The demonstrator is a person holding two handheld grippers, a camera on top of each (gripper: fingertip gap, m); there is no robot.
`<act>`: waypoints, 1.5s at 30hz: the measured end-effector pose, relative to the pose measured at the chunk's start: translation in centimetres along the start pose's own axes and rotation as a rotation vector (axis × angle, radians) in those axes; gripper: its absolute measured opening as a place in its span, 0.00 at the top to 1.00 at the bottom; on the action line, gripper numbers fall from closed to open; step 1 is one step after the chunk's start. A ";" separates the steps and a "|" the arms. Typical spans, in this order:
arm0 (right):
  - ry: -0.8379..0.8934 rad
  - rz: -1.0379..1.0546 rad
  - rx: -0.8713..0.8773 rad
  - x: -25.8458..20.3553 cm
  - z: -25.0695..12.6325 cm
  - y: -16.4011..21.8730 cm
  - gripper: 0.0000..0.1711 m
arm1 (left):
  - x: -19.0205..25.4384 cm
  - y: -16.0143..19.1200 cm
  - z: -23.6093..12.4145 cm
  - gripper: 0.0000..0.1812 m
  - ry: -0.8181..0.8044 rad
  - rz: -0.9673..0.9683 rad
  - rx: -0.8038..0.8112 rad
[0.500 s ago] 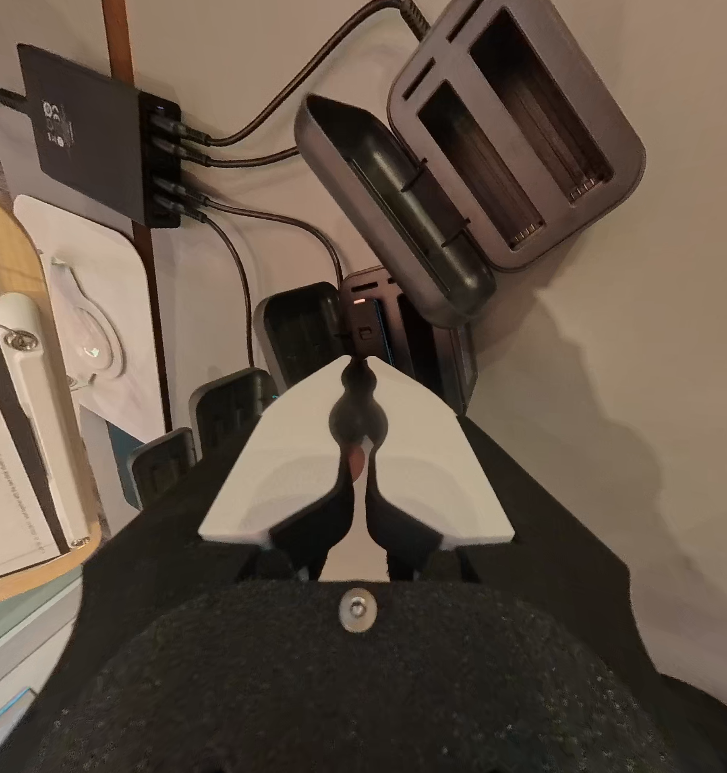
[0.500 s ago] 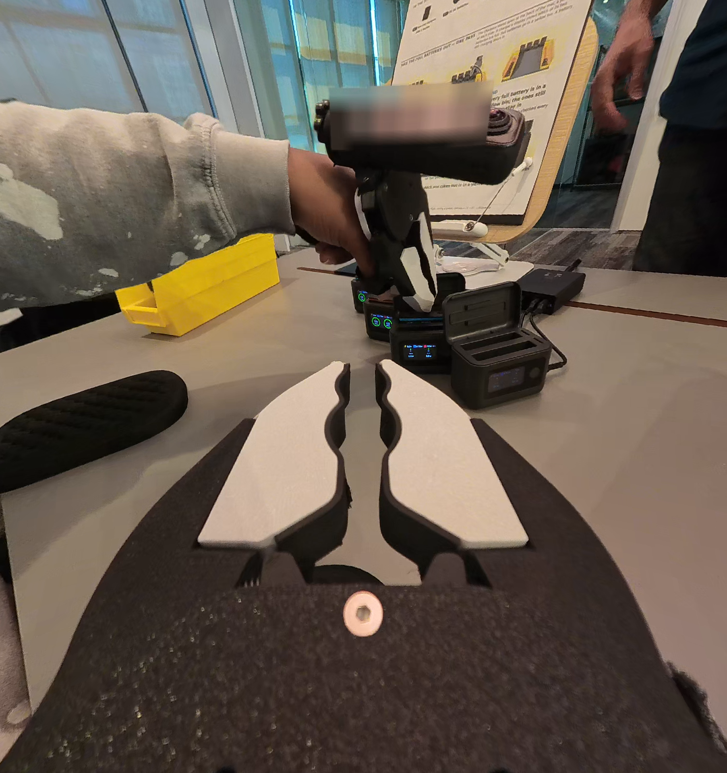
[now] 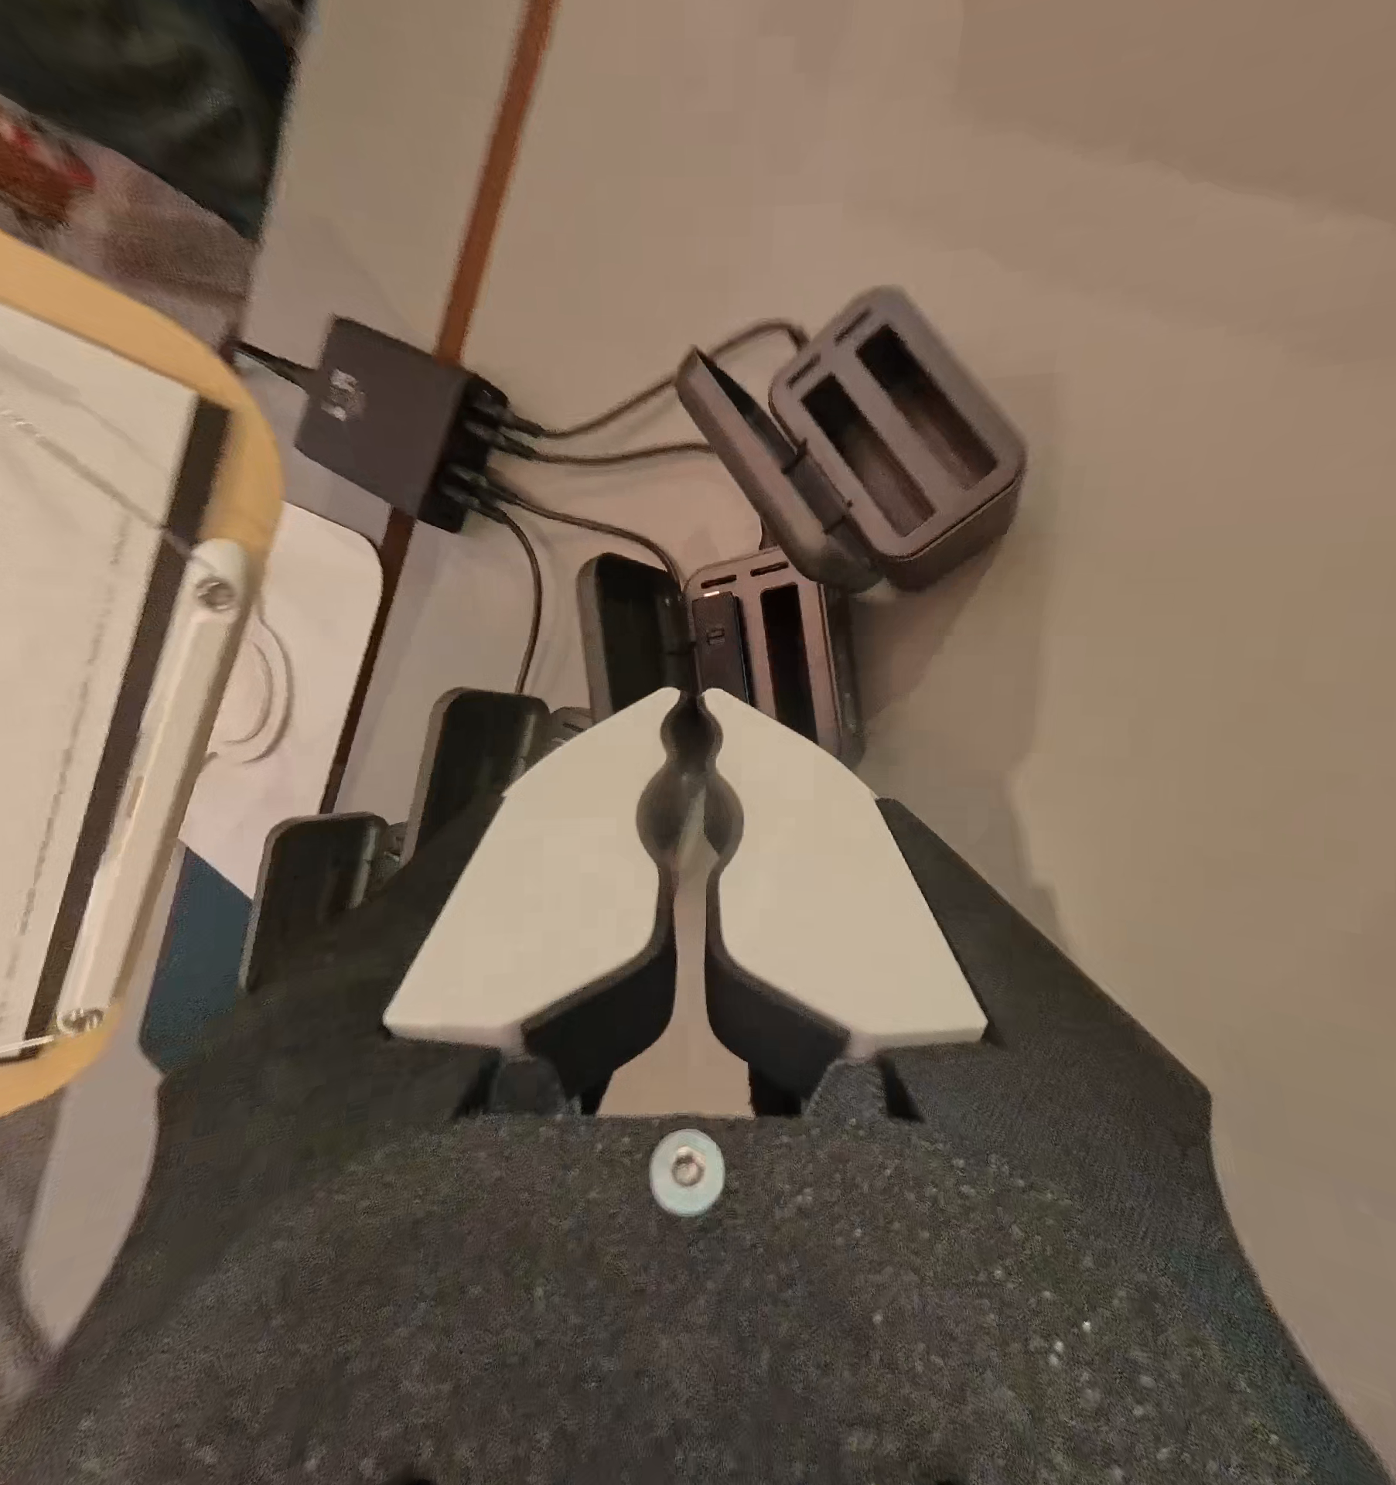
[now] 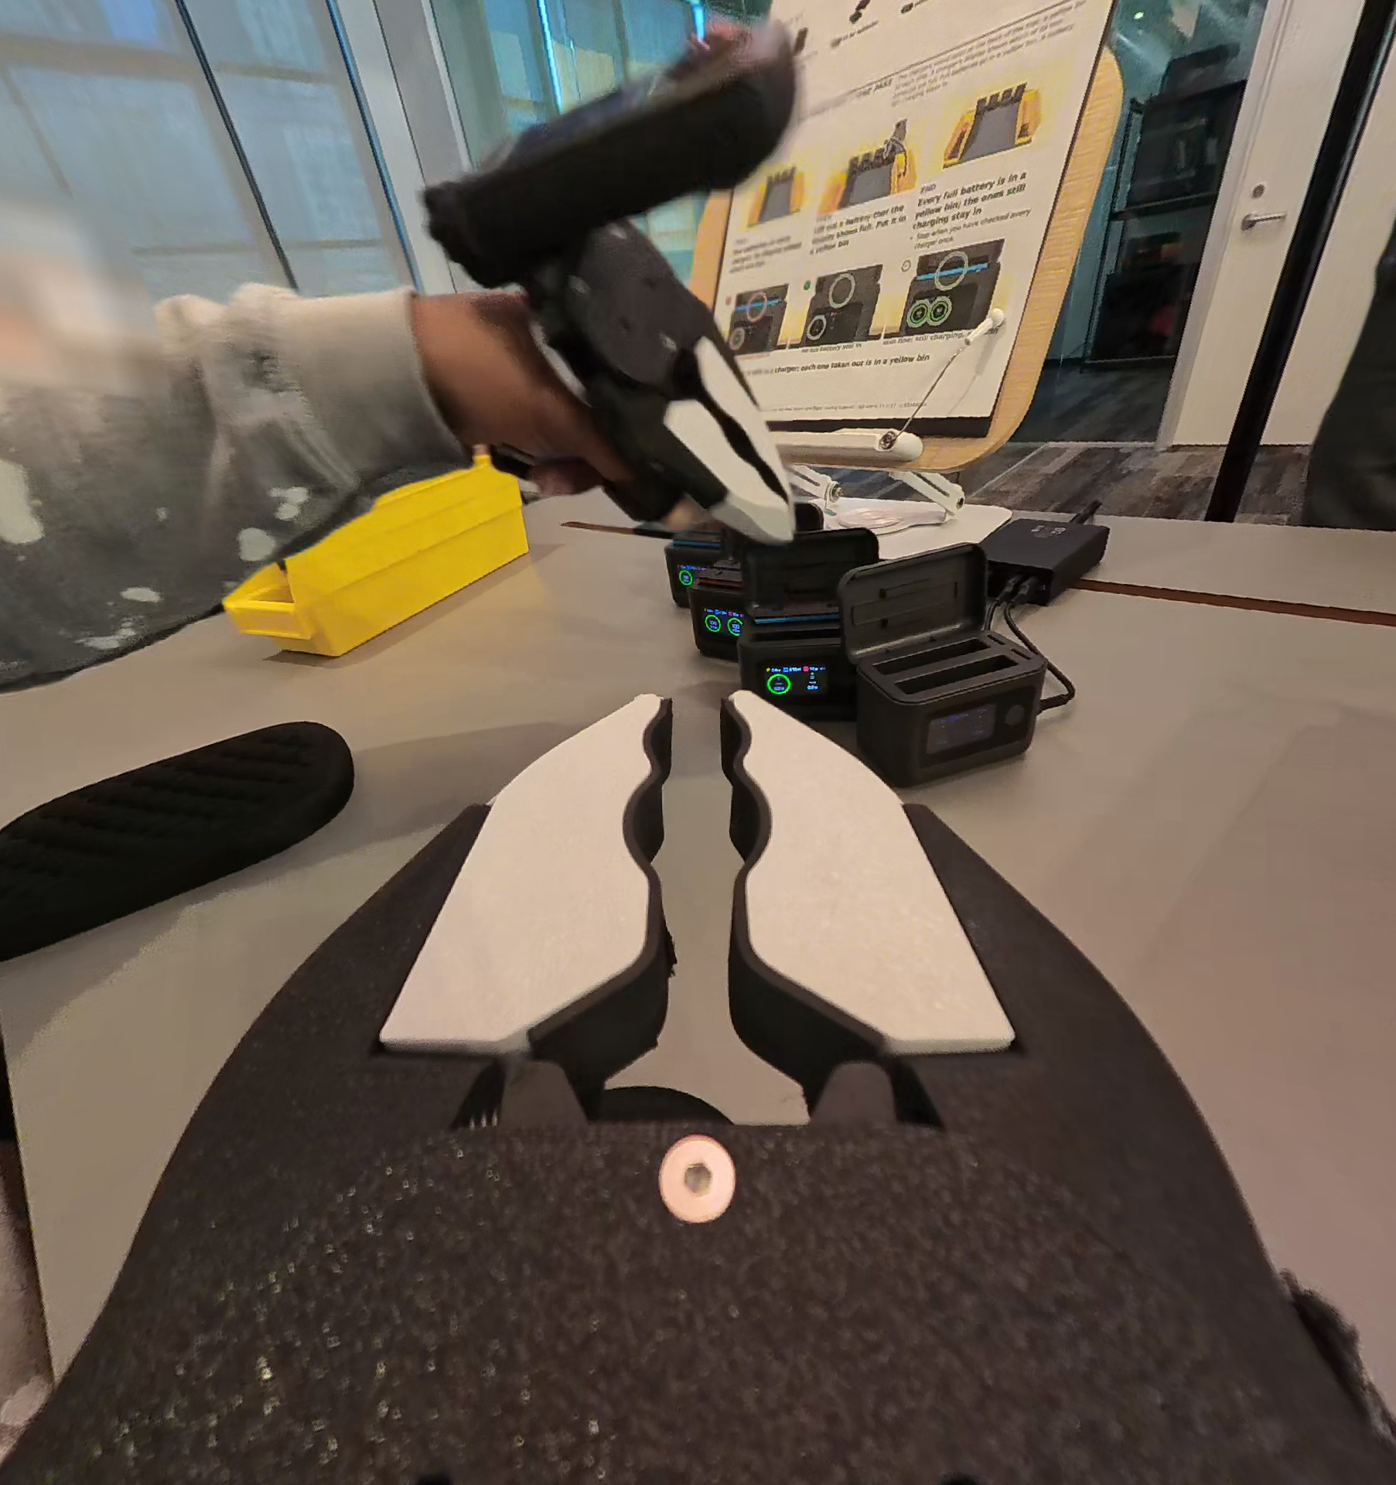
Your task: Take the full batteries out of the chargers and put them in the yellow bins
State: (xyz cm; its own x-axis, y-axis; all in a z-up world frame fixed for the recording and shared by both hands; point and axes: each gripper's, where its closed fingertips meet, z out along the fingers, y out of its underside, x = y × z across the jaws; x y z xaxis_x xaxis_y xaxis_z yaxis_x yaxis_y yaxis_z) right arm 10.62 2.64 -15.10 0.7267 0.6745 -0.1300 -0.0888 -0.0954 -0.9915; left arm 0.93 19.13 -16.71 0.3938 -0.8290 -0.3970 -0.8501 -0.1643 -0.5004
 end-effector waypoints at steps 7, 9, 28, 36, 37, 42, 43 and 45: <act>0.015 -0.014 -0.009 0.1 0.1 0.2 0.94 | -0.7 3.1 -11.9 0.96 -0.131 -0.234 0.413; 0.024 -0.021 -0.016 0.2 0.2 0.2 0.94 | -1.1 5.7 -15.1 0.94 -0.190 -0.316 0.483; 0.077 -0.094 -0.119 0.3 1.3 1.9 0.94 | -5.1 33.8 -25.0 0.80 -0.481 -0.568 0.118; 0.079 -0.108 -0.153 0.3 1.6 2.5 0.94 | -5.6 37.5 -23.5 0.80 -0.335 -0.435 -0.038; 0.080 -0.109 -0.158 0.3 1.6 2.6 0.94 | -5.7 37.8 -23.2 0.79 -0.314 -0.408 -0.069; 0.091 -0.120 -0.170 0.4 1.7 2.7 0.94 | -6.7 39.0 -21.2 0.78 -0.227 -0.262 -0.255; 0.093 -0.124 -0.168 0.4 1.7 2.7 0.94 | -6.7 39.3 -20.7 0.76 -0.195 -0.223 -0.309; 0.096 -0.132 -0.168 0.3 1.7 2.7 0.94 | -7.1 40.1 -20.0 0.73 -0.156 -0.137 -0.417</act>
State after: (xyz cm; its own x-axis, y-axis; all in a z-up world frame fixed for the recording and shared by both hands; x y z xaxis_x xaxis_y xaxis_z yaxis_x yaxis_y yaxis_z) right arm 9.44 3.85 -17.82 0.7865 0.6175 0.0102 0.1200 -0.1366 -0.9833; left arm -42.96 7.77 -18.57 0.5328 -0.6998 -0.4758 -0.8422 -0.4937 -0.2170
